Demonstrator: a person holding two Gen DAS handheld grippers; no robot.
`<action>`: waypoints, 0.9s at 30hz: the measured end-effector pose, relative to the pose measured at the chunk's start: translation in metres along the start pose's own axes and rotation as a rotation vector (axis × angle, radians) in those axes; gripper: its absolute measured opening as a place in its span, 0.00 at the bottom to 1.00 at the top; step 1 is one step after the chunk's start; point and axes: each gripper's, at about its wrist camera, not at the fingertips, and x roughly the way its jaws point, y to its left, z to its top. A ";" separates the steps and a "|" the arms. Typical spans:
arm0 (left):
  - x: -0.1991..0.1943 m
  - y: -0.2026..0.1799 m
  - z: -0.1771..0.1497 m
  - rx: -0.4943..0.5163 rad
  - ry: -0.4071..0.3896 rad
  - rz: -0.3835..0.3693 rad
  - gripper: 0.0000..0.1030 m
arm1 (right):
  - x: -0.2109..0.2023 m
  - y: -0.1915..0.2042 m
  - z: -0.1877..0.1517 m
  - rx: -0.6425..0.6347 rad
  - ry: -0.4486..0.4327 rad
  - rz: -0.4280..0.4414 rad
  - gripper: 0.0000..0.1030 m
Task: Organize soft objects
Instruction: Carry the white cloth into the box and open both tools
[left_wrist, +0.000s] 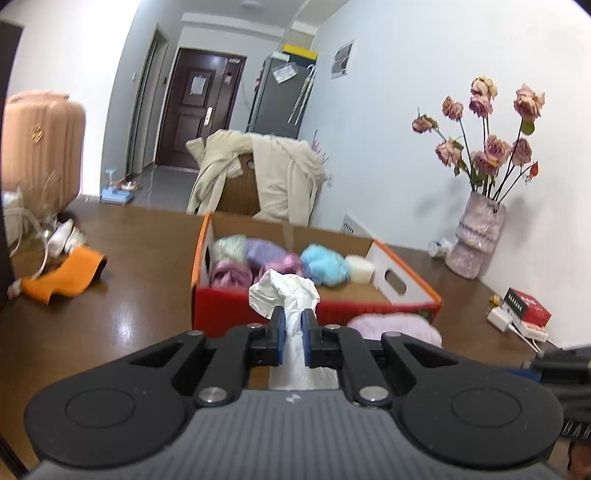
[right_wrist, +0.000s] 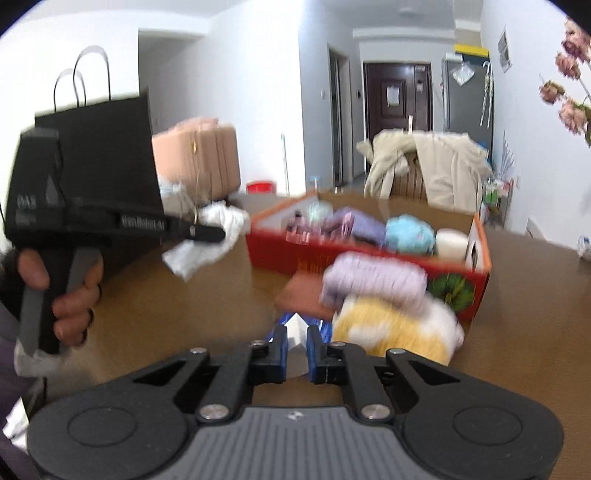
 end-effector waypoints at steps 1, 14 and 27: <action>0.004 0.001 0.006 0.005 -0.009 0.002 0.10 | 0.000 -0.003 0.008 0.002 -0.022 0.000 0.10; 0.129 0.029 0.061 0.058 0.121 0.042 0.11 | 0.125 -0.056 0.120 0.078 -0.016 0.074 0.10; 0.119 0.049 0.062 0.032 0.061 0.081 0.49 | 0.207 -0.066 0.113 0.206 0.095 0.046 0.33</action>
